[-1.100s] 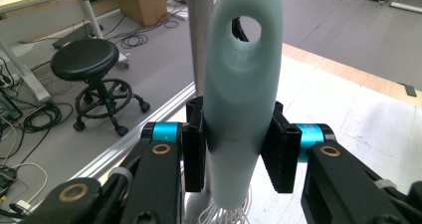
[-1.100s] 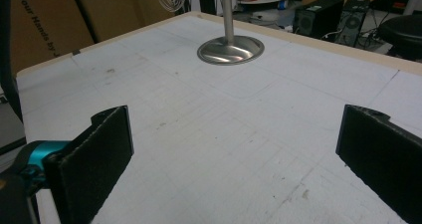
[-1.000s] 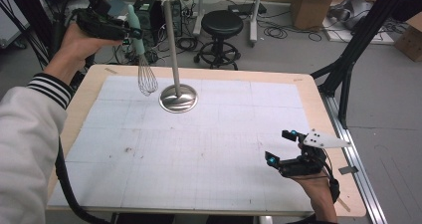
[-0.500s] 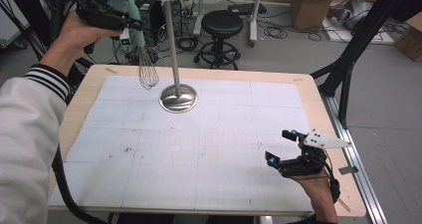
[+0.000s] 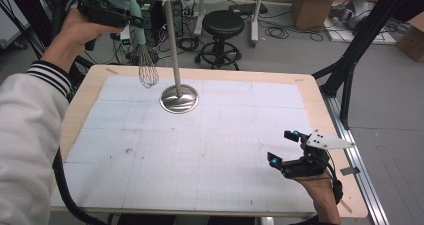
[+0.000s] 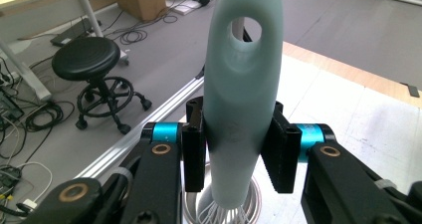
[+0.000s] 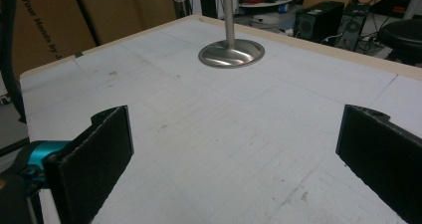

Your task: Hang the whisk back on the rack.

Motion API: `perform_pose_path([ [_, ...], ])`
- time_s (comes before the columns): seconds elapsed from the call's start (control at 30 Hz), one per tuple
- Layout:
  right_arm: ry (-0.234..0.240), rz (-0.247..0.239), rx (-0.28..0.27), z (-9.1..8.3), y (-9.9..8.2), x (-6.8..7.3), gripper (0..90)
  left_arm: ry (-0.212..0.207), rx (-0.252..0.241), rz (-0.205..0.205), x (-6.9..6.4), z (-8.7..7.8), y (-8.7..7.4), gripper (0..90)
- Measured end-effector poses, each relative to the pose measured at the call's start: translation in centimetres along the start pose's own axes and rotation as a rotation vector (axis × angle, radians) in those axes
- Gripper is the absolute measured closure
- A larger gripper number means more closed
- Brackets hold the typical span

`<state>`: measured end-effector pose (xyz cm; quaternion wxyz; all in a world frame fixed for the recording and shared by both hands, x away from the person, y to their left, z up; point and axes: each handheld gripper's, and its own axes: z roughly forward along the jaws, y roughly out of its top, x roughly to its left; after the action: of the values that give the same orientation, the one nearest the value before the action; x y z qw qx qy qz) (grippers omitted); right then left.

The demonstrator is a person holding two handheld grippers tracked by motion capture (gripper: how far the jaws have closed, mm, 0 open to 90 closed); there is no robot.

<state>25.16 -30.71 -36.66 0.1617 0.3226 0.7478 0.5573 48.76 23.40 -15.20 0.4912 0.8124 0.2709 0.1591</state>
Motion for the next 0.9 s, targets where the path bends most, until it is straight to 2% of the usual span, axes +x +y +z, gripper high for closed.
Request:
perform_pose_path([
  [0.3,0.0,-0.001,0.002,0.0,0.0,0.0,0.3,-0.003,-0.006,-0.013,0.2,0.4,0.0,66.3],
  [0.9,0.001,0.003,0.007,0.1,-0.2,-0.1,0.3,-0.001,-0.014,-0.008,0.1,1.5,0.6,66.3],
])
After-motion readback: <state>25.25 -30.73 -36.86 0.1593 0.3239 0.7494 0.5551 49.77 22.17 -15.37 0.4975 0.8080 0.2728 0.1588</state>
